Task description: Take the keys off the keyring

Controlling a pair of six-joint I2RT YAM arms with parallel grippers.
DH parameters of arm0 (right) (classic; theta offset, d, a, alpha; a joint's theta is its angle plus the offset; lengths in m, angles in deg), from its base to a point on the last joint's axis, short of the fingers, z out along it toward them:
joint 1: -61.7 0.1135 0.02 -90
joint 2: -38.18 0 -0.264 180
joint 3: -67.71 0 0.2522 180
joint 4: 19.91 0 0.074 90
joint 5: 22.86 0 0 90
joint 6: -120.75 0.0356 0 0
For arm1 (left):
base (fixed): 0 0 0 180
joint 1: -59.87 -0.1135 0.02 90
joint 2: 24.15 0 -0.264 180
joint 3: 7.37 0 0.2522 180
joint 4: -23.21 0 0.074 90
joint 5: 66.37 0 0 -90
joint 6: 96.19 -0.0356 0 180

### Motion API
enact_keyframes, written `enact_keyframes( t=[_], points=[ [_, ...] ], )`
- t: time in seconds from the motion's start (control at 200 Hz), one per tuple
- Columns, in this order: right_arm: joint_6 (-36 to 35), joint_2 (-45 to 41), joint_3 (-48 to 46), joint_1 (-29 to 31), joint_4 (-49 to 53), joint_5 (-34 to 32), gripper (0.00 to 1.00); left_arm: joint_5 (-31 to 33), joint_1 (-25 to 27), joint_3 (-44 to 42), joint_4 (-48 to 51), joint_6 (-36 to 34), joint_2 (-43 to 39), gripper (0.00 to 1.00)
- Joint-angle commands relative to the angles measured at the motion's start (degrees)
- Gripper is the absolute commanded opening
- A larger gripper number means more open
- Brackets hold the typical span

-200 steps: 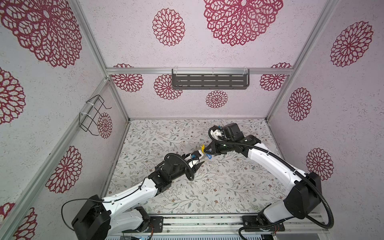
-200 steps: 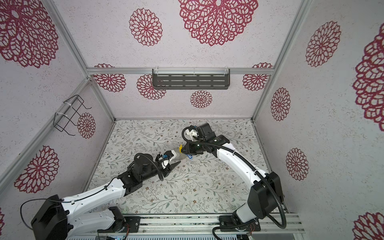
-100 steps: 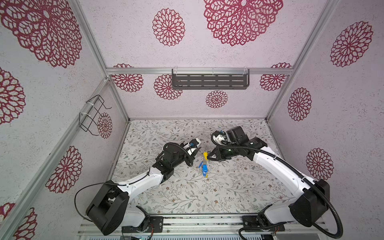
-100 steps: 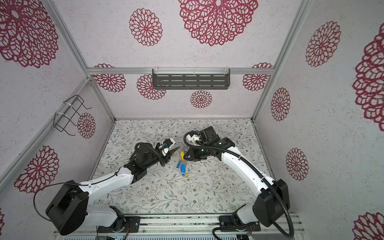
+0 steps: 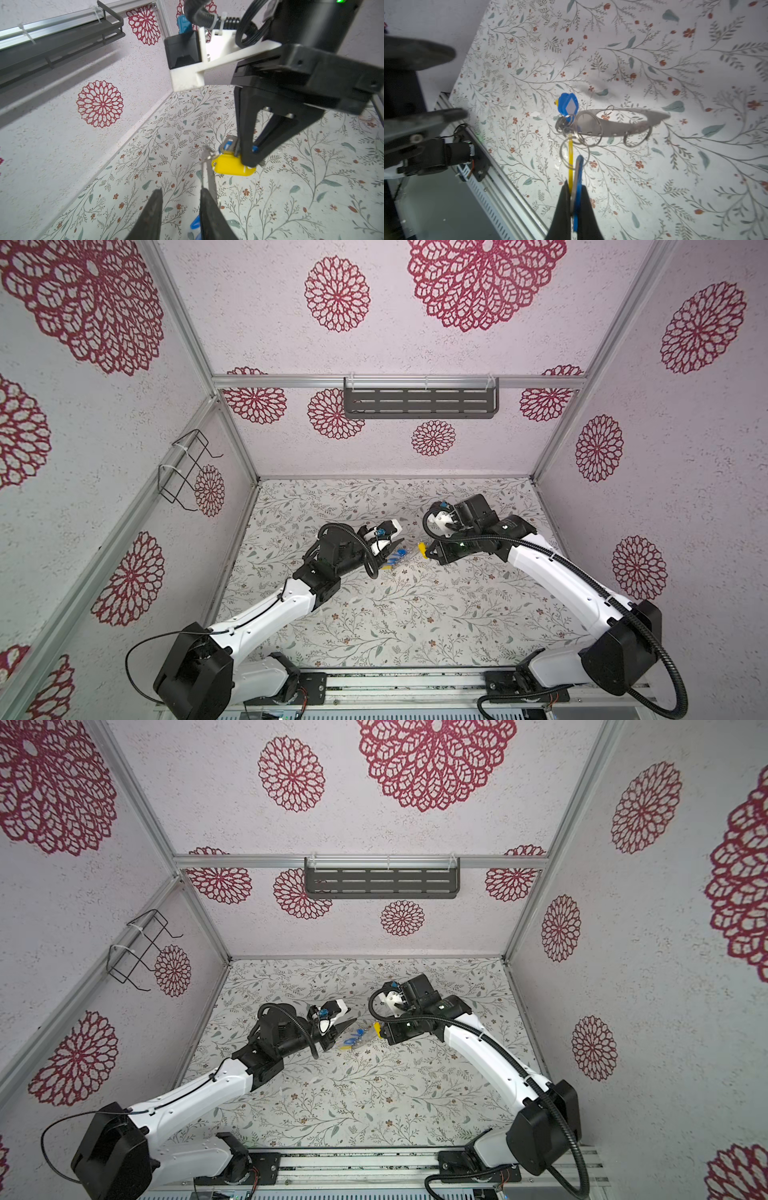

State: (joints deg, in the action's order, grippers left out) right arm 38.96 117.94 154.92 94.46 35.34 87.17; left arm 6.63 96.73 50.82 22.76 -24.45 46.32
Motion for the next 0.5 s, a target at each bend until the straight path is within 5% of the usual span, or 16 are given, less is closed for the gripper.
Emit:
enact_keyframes(
  t=[0.0, 0.495],
  points=[
    [-5.26, -4.70, -0.67, -0.22, -5.11, 0.07, 0.00, -2.06, 2.01, 2.16, 4.64, -3.36, -1.17, 0.34],
    [-8.72, -5.59, -0.24, -0.05, -5.25, 7.59, 0.00, 2.27, 5.57, 7.98, 10.33, -12.87, 4.23, 0.25]
  ],
)
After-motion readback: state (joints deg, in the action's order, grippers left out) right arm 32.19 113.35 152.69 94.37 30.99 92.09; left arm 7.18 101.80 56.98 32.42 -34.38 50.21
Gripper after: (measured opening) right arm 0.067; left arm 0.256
